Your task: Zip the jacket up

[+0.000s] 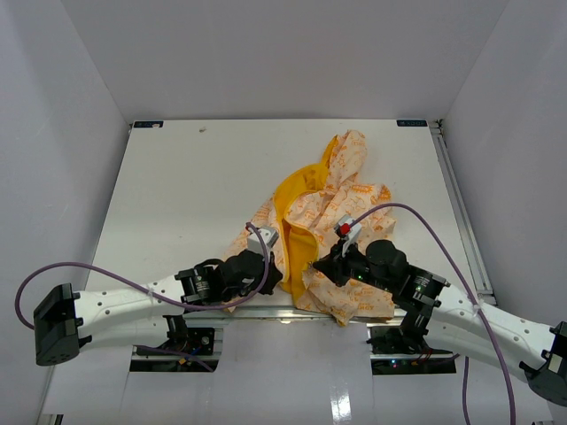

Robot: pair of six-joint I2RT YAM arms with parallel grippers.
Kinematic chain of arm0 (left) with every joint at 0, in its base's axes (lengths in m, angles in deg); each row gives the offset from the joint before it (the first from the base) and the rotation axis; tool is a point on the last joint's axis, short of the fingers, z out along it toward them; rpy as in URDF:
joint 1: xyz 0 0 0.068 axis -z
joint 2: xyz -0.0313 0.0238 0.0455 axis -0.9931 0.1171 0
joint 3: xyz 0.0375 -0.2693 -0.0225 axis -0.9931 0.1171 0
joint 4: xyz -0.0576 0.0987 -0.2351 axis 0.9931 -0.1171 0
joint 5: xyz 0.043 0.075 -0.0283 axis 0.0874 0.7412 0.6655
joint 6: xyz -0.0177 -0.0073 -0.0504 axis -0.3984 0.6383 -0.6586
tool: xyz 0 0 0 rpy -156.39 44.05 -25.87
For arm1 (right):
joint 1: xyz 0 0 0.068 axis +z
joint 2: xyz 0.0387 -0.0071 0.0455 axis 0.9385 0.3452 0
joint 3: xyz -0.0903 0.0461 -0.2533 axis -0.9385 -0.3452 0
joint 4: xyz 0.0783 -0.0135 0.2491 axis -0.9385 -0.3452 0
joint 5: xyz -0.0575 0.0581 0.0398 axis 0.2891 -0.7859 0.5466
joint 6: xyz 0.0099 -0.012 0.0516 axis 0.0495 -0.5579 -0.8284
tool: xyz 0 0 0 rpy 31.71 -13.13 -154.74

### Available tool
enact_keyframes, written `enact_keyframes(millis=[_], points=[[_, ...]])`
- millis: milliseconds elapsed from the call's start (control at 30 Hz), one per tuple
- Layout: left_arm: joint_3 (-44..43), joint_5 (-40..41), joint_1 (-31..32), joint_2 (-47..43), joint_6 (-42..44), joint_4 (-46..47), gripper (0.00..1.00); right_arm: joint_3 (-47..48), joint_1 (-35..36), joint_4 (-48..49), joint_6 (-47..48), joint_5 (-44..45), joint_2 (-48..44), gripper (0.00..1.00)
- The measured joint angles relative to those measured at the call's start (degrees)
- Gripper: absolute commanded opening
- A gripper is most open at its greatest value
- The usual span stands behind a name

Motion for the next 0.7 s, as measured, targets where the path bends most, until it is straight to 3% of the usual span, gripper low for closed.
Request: enact_keyframes(millis=[233, 700], points=[[1.76, -0.23, 0.00, -0.32, 0.81, 3.06, 0.00, 0.00, 0.00, 0.25, -0.20, -0.11, -0.05, 0.08], [18.48, 2.39, -0.04, -19.66, 17.10, 34.29, 0.00, -0.46, -0.01, 9.50, -2.99, -9.50, 3.49, 0.08]])
